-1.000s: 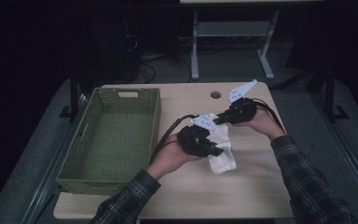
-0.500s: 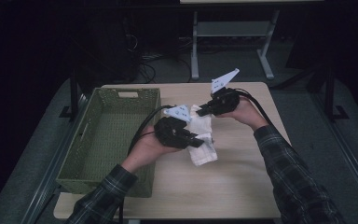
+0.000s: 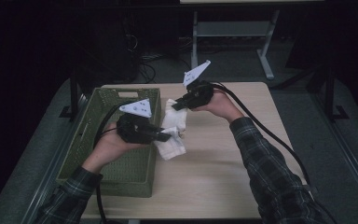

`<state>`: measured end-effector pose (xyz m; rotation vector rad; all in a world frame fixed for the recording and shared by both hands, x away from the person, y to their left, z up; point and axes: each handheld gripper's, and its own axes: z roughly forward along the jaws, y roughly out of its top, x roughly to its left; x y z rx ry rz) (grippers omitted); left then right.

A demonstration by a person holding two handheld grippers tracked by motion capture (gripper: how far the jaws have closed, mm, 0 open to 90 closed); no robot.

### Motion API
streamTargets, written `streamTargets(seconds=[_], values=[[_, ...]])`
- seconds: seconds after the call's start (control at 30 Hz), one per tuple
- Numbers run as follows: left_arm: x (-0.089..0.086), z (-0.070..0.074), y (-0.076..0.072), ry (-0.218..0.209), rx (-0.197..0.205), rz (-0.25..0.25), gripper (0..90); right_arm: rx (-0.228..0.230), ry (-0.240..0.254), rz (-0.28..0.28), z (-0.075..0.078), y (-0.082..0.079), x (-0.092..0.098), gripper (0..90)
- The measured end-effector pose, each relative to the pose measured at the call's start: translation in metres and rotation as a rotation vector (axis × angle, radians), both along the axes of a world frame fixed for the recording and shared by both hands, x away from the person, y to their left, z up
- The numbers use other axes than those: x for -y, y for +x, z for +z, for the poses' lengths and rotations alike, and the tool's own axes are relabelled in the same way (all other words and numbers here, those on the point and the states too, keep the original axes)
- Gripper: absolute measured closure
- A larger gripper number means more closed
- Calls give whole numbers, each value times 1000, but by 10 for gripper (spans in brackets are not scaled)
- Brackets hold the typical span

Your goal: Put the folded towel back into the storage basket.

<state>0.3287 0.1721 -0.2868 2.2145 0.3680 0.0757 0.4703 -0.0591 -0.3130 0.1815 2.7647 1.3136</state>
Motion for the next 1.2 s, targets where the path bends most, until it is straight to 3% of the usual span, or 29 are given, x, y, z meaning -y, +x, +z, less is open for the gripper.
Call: streamTargets(seconds=[0.37, 0.63, 0.83, 1.2], values=[[-48, 1, -9, 15, 12, 52, 800, 16, 13, 45, 8, 0, -50, 815], [-79, -6, -18, 36, 5, 82, 798, 9, 15, 78, -1, -1, -88, 815], [-88, -14, -20, 54, 5, 76, 797, 3, 2, 79, -12, -2, -105, 815], [-95, -43, -20, 71, -51, 64, 795, -24, -18, 99, -36, -4, -125, 815]])
